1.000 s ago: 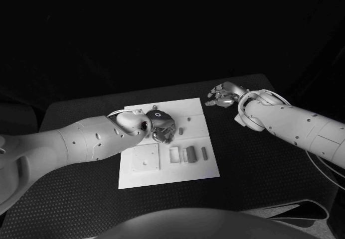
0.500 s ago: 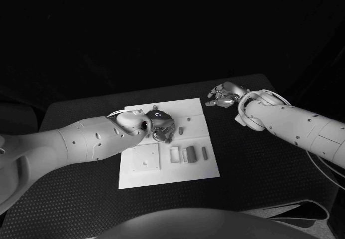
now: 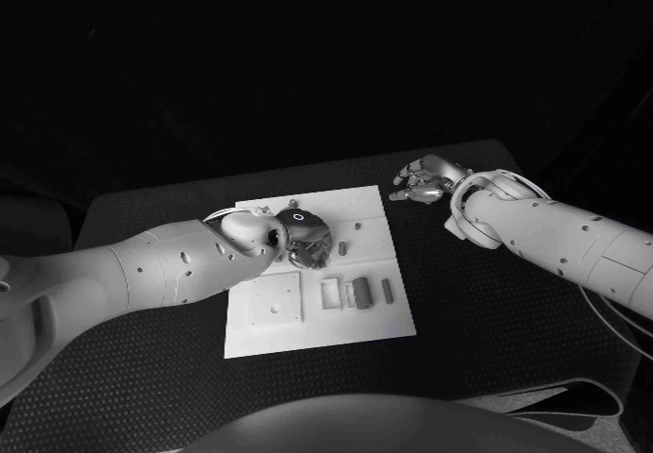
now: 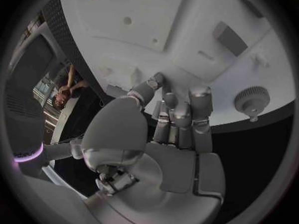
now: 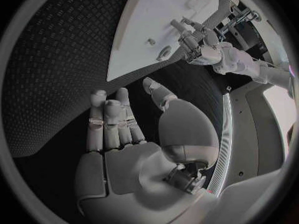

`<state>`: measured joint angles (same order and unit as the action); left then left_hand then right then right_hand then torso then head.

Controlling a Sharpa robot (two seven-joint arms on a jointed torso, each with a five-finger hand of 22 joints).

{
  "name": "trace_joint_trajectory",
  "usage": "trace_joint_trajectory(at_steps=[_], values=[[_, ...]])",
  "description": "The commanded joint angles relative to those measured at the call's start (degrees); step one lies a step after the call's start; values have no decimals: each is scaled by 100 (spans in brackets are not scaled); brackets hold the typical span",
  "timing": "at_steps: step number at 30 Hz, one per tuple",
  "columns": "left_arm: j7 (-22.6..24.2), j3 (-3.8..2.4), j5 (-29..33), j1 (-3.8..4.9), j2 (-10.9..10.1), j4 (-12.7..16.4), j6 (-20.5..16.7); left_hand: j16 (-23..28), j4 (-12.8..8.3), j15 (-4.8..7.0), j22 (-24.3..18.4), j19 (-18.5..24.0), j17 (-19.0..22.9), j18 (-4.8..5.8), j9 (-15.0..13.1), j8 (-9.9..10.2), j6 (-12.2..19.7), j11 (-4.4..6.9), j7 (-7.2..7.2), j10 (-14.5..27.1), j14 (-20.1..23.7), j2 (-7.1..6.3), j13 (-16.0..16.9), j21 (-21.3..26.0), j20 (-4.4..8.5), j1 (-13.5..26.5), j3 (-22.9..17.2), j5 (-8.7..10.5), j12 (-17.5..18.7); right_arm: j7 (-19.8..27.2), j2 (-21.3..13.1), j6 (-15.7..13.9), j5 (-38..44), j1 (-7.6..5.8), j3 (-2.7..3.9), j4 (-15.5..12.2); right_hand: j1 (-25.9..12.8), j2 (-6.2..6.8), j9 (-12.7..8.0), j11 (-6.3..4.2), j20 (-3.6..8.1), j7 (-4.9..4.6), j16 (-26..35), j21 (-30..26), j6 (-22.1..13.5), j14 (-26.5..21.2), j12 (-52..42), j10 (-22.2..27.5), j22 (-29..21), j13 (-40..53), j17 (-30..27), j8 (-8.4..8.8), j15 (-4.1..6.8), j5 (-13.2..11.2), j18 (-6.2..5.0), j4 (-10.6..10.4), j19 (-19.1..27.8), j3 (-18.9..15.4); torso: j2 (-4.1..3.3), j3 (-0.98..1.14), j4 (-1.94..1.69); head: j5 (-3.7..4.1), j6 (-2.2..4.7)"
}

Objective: Assemble the parts on the task board

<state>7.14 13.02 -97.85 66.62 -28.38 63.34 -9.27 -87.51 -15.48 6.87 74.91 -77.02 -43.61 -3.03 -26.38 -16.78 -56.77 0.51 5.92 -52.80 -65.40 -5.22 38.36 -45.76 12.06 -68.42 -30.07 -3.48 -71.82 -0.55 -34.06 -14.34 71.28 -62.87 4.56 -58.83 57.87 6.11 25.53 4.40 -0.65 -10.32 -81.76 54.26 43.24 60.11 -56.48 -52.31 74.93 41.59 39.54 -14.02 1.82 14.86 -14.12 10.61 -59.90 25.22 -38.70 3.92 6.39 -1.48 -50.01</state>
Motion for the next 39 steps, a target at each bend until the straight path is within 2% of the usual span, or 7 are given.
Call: trace_joint_trajectory(at_steps=[1,10,18,28,35,37,39], values=[[-376,63,-184,-81,-13,-74,433,28,52,-56,64,-30,-13,-568,46,13,12,-45,47,14,3,89,-9,23,-22,6,-140,-2,10,34,0,59,40,1,0,-7,-36,-3,-8,-3,36,-53,21,-36,-1,-41,-28,43,91,-3,-10,-25,6,-4,-88,-5,15,-12,1,-3,2,2,1],[-359,64,-184,-81,-23,-65,436,35,197,-59,95,-5,-30,-571,70,13,-22,-49,48,56,25,228,-4,15,-23,126,-394,1,-4,35,3,60,40,1,0,-4,-37,-2,-9,-3,36,-53,21,-36,-1,-41,-29,43,91,-3,-10,-25,6,-4,-88,-5,15,-12,-3,-9,-3,13,1],[-328,63,-128,-81,-91,-65,222,28,196,-55,103,-6,-37,-575,71,6,-36,-45,44,55,21,201,-1,5,-20,151,-422,2,-15,36,9,61,40,1,0,0,-37,-1,-9,-3,36,-53,21,-36,-1,-41,-29,43,91,-4,-10,-25,6,-4,-88,-5,15,-12,-2,-12,-5,-8,1],[-220,60,344,-78,-348,57,-101,9,221,-38,108,-44,-50,-584,66,-19,-75,-28,28,18,-15,178,1,-25,-7,222,-441,29,-38,46,12,60,40,1,0,14,-39,1,-10,-3,36,-53,21,-37,-2,-41,-30,44,91,-4,-10,-26,6,-4,-88,-5,16,-12,0,-20,-7,-33,1],[-144,49,854,-71,-597,199,-226,7,231,-37,108,-54,-52,-592,71,-10,-57,-28,28,9,-26,162,1,-32,0,256,-431,34,-42,52,3,46,40,3,0,29,-40,2,-10,-3,36,-53,22,-37,-2,-42,-30,44,91,-5,-10,-26,6,-4,-88,-6,16,-12,2,-17,-8,-56,1],[-137,39,1106,-65,-641,228,-203,7,229,-37,108,-55,-52,-594,73,-8,-52,-28,28,9,-27,156,1,-33,2,259,-429,34,-42,53,0,50,40,3,0,29,-40,3,-10,-3,36,-53,22,-38,-2,-42,-30,44,91,-5,-11,-26,6,-4,-88,-5,16,-12,2,-12,-9,-61,1],[-111,-10,1257,-61,-691,265,-224,7,229,-37,107,-56,-53,-596,73,-7,-50,-28,29,8,-29,149,0,-34,3,264,-427,35,-43,52,-2,49,40,3,0,26,-39,3,-10,-3,36,-53,22,-38,-2,-42,-30,44,91,-5,-11,-26,6,-4,-88,-5,16,-11,3,-14,-11,-68,1]])
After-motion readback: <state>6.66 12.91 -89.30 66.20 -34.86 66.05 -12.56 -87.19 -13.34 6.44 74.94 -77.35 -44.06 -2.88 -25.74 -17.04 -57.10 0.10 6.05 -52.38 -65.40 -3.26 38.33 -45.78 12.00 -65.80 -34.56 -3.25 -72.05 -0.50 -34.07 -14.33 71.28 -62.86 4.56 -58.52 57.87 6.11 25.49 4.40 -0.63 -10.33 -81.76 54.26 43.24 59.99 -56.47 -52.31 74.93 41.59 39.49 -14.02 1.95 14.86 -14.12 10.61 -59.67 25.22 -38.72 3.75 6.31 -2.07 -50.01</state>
